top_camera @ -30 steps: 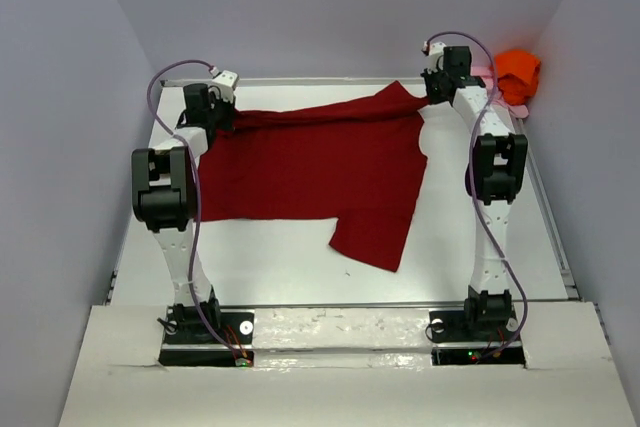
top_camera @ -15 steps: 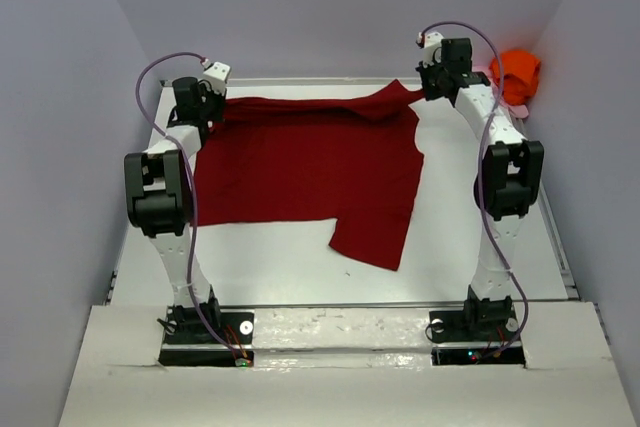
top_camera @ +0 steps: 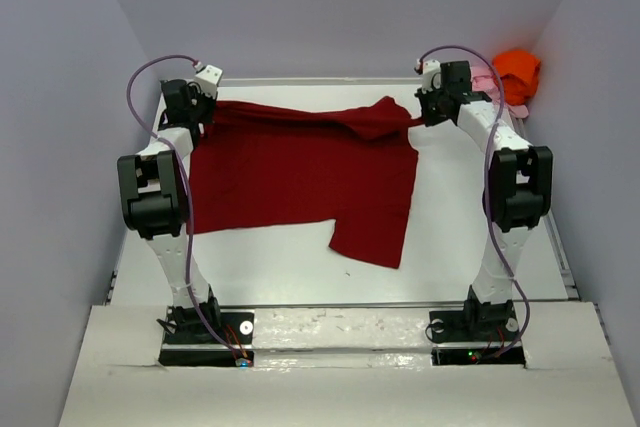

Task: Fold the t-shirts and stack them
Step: Fold the tshirt

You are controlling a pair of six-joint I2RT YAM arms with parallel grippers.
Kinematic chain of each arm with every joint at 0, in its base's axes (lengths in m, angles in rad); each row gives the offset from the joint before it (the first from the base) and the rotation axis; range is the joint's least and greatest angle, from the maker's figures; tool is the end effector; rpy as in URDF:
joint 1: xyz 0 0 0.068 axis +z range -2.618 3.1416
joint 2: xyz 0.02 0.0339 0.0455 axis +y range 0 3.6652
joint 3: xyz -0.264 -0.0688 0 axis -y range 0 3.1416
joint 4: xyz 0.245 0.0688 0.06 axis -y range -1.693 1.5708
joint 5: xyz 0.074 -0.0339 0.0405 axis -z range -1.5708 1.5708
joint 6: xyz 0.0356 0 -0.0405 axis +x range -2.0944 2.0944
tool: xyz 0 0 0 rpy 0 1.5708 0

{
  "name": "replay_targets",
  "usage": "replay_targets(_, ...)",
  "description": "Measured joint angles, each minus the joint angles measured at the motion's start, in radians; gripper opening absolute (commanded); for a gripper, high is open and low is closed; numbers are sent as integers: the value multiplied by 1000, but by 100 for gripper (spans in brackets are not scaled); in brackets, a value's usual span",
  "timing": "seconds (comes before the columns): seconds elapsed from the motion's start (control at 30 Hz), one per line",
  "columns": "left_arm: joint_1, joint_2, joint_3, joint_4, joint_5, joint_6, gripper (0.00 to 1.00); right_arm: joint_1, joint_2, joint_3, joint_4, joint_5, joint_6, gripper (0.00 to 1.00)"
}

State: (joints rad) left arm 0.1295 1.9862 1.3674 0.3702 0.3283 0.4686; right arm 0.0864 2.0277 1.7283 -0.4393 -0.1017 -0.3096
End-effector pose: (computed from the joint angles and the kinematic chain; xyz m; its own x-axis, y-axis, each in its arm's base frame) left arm 0.4629 0.0487 0.2353 -0.1329 0.4138 -0.9006 0.2776 0.8878 0.3670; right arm 0.4671 0.0441 0.2618 -0.5900 -0.3553 -0.7250 -0.3574 0.9201 -0.1602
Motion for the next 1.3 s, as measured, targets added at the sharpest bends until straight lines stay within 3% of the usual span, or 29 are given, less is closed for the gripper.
replay_targets(0.33,4,-5,-19,-9,31,47,0,0,-19,-187,15,-33,2,0)
replay_targets(0.4,4,-8,-33,-9,34,55,0,0,-31,-222,22,-35,3,17)
replay_targets(0.43,4,-9,-43,-8,35,62,0,0,-35,-237,24,-36,5,37)
replay_targets(0.53,6,-13,-72,-8,32,77,0,0,-39,-258,28,-33,-2,53)
replay_targets(0.6,10,-13,-84,-8,29,86,2,0,-43,-262,29,-26,-3,58)
replay_targets(0.63,13,-13,-89,-8,26,90,12,0,-49,-262,28,-26,-4,60)
replay_targets(0.77,22,-17,-98,-9,16,106,40,-2,-81,-249,24,-28,0,63)
replay_targets(0.97,23,-45,-103,-8,11,111,50,5,-82,-120,21,-60,26,64)
replay_targets(1.3,23,-55,-115,-8,13,108,51,92,84,32,28,-120,71,62)
